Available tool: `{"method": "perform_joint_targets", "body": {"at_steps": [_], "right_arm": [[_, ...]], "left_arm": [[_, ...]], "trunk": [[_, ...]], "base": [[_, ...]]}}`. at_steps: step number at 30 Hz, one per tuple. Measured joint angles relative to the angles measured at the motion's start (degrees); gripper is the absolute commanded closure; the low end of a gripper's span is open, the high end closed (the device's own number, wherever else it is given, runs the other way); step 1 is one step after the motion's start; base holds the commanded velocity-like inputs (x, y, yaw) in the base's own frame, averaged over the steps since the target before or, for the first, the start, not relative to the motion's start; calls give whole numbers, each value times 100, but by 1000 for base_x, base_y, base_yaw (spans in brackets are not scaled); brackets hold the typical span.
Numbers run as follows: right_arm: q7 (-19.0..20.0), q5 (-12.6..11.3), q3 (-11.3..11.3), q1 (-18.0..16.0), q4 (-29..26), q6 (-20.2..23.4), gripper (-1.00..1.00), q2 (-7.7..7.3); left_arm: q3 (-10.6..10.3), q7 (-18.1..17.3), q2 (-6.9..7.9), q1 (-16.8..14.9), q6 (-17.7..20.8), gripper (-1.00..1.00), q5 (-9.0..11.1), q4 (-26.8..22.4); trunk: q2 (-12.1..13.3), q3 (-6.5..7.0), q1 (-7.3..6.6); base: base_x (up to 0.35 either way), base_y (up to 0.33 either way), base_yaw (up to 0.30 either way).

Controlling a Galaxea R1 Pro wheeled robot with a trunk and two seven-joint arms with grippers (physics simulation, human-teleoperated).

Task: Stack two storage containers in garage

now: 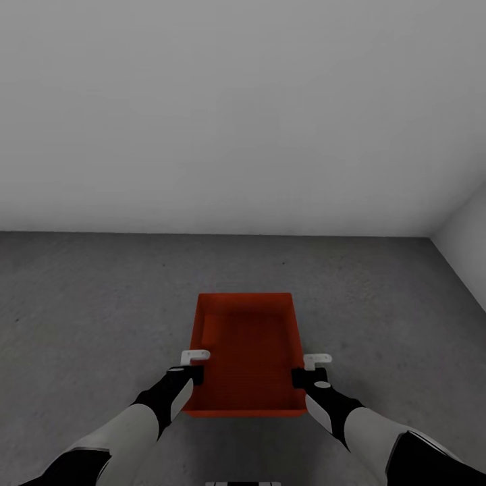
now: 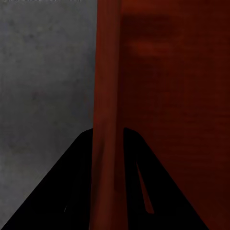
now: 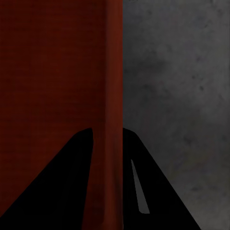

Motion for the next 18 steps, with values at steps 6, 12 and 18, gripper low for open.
{"method": "perform_joint_targets", "body": {"at_steps": [6,12,18], "right_arm": [[0,0,3,-3,1,2,100,1],[0,0,0,1,7,-9,100,4],[-1,0,2,-1,3,-9,100,2]], "left_arm": [[-4,1,1,0,0,100,8,-1],[-6,-4,3,0,-8,100,6,5],[-7,-2,2,0,-9,100,7,0]], "trunk": [[0,0,0],[0,0,0],[0,0,0]], "base": [[0,0,0],[0,0,0],[0,0,0]]}}
